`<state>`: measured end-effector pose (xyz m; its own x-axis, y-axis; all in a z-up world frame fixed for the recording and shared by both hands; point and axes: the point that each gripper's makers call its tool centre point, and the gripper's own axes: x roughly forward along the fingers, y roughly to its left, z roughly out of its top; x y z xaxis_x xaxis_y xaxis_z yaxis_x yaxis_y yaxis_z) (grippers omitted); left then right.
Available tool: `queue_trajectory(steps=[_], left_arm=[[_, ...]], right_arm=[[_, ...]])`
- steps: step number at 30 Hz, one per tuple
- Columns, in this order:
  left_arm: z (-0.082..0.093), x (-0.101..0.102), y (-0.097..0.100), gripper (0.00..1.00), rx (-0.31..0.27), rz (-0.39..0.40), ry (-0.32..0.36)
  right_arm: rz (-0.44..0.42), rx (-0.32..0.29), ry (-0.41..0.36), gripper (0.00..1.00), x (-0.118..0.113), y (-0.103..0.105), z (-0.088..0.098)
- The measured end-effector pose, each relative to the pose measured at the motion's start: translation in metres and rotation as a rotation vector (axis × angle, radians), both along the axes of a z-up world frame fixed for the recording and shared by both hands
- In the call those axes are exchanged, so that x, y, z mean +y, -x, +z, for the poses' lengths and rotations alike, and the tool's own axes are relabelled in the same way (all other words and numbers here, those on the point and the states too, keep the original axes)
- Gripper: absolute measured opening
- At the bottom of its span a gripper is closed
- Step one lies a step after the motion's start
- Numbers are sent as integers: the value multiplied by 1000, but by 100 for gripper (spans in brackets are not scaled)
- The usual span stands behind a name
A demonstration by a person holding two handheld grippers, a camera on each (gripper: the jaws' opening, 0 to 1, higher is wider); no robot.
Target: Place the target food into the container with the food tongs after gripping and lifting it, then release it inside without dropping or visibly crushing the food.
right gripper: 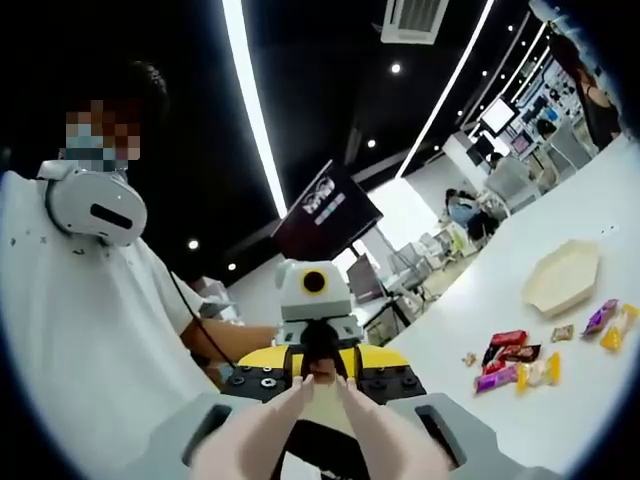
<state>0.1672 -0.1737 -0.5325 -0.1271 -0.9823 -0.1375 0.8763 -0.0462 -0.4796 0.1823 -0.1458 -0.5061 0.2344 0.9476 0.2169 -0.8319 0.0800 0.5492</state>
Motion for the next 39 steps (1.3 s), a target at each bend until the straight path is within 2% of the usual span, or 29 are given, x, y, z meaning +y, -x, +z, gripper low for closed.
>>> queue_trajectory(steps=[3,5,7,10,11,12,14,15,16,18,20,22,25,26,27,29,30,31,33,39], left_arm=[[-1,0,1,22,-2,10,4],[-5,0,2,25,-40,10,-3],[-14,3,-9,28,-116,72,-34],[-28,14,-13,32,-117,115,-100],[-35,22,-16,34,-127,147,-129],[-38,27,-18,39,-137,170,-137],[-47,43,-25,48,-166,247,-163],[-51,53,-28,53,-175,292,-173],[-53,61,-31,57,-171,336,-176],[-57,71,-32,60,-144,378,-172],[-61,80,-37,59,-103,419,-154],[-68,91,-44,62,-85,444,-180],[-67,102,-58,74,-99,483,-189],[-65,108,-65,77,-108,507,-184],[-65,117,-73,80,-110,543,-195],[-70,129,-78,85,-151,541,-234],[-71,131,-79,88,-156,545,-240],[-73,134,-81,91,-158,550,-245],[-83,154,-90,98,-137,579,-268],[-96,176,-96,99,-129,575,-304]], right_arm=[[-5,-16,27,25,-1,1,-1],[-10,-51,47,26,0,2,-3],[-52,-71,92,27,-1,-4,-10],[-102,-61,99,28,-7,-12,-14],[-149,-94,167,28,-11,-19,-22],[-184,-122,186,28,-13,-22,-23],[-239,-134,234,28,-16,-29,-27],[-265,-179,291,28,-16,-31,-33],[-306,-203,326,28,-17,-36,-37],[-327,-221,356,29,-14,-38,-46],[-358,-217,372,29,-15,-43,-51],[-363,-188,368,29,-13,-47,-55],[-393,-192,398,29,-11,-55,-60],[-414,-182,416,29,-11,-61,-63],[-437,-142,436,29,-14,-69,-70],[-435,-142,447,29,-11,-72,-73],[-456,-145,483,29,-9,-77,-77],[-458,-141,492,29,-8,-79,-79],[-473,-121,530,28,0,-86,-86],[-505,-135,560,28,12,-102,-86]])
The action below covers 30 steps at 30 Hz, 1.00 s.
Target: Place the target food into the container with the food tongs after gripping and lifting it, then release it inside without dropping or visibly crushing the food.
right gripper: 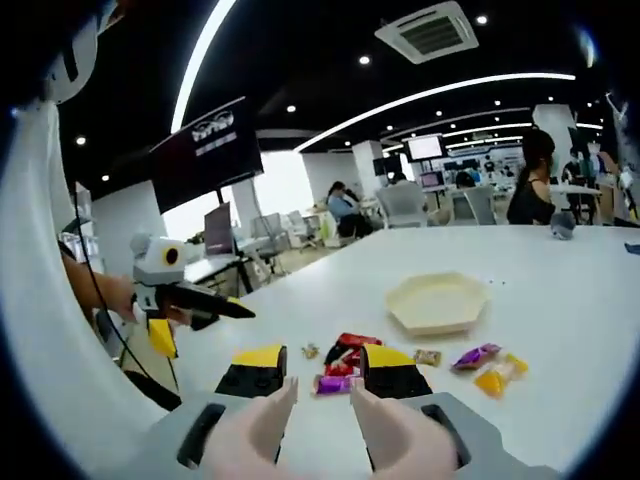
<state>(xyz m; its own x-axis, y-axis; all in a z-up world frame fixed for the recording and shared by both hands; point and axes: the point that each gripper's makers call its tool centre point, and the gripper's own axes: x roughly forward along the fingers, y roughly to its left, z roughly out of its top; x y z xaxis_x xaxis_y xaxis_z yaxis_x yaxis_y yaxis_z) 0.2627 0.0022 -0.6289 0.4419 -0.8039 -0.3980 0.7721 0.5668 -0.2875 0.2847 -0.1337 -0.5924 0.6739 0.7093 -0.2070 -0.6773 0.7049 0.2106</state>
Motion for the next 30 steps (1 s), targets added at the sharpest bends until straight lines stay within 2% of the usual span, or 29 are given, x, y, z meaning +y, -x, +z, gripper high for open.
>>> queue_trajectory(steps=[3,5,8,12,14,16,20,23,26,30], left_arm=[[-6,9,-6,99,-18,1,-5],[-10,15,-9,99,-4,19,-6],[-10,18,-6,99,9,12,5],[-15,26,-14,100,-10,19,-6],[-12,27,-23,100,-8,50,22],[-6,26,-31,100,-19,75,55],[-1,24,-42,100,-60,92,83],[-5,22,-43,100,-47,91,76],[-4,22,-43,100,-44,99,78],[-1,22,-46,100,-42,116,96]], right_arm=[[-3,-8,43,28,7,-10,-6],[-23,19,55,28,8,-13,-10],[-20,24,80,28,9,-14,-15],[-19,40,111,28,1,-22,-27],[-30,67,123,28,-8,-28,-31],[-60,67,134,28,-20,-34,-29],[-133,70,111,28,-41,-49,-25],[-206,92,0,28,-55,-63,-14],[-278,114,-31,28,-69,-80,-12],[-312,104,10,28,-73,-98,-12]])
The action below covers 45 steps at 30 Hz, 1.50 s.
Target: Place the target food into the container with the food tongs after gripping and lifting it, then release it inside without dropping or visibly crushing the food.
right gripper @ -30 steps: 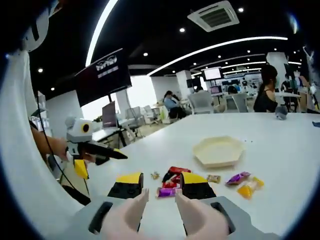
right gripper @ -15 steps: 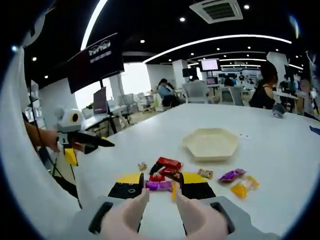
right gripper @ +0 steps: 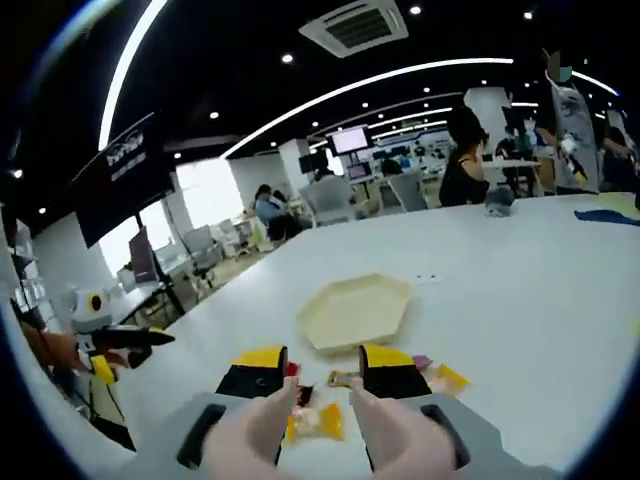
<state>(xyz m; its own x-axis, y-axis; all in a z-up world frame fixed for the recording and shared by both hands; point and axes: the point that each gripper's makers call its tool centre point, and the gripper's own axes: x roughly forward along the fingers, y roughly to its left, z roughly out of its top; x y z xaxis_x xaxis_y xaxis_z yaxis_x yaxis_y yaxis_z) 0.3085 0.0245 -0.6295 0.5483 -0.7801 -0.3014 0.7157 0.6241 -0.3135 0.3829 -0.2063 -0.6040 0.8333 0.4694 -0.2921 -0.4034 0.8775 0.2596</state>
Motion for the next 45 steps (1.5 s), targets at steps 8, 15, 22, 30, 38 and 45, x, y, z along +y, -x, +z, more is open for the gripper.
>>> queue_trajectory(steps=[8,15,22,30,38,45], left_arm=[[-4,11,4,99,8,6,-44],[-7,17,8,99,19,27,-73],[-5,17,4,99,31,132,-73],[-6,8,5,99,83,246,-48],[-11,-5,1,99,124,329,-59],[-11,-12,-1,99,150,394,-44]], right_arm=[[255,-98,217,28,34,-18,-13],[483,-90,293,28,56,-28,-28],[670,-91,372,28,65,-34,-40],[841,-104,419,28,72,-38,-70],[967,-122,404,28,77,-52,-100],[1083,-135,418,28,86,-54,-114]])
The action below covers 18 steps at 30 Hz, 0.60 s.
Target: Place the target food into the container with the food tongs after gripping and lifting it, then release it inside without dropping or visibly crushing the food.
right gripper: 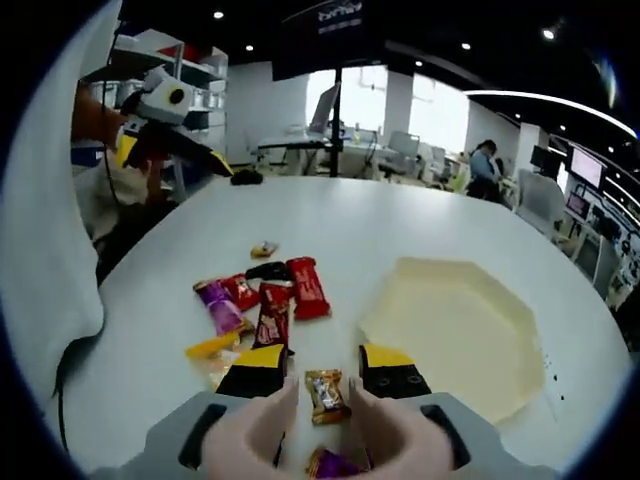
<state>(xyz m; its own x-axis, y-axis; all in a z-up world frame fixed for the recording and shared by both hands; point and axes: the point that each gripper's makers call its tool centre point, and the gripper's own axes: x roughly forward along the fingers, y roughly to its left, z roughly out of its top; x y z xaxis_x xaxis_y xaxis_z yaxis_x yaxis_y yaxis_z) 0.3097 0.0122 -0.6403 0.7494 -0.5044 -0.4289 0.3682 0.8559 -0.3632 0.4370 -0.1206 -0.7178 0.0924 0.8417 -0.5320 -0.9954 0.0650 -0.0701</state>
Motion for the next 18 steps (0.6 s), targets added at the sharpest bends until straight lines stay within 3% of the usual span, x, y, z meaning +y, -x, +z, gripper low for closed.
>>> queue_trajectory(steps=[2,11,15,18], left_arm=[[2,-2,0,99,4,17,32],[-3,-5,-3,98,20,30,29],[3,-10,-11,96,9,32,72],[6,-12,-14,95,1,26,67]], right_arm=[[37,-8,6,28,-1,2,-1],[111,5,6,27,0,3,-4],[120,20,10,26,1,7,-5],[116,31,11,26,2,6,-9]])
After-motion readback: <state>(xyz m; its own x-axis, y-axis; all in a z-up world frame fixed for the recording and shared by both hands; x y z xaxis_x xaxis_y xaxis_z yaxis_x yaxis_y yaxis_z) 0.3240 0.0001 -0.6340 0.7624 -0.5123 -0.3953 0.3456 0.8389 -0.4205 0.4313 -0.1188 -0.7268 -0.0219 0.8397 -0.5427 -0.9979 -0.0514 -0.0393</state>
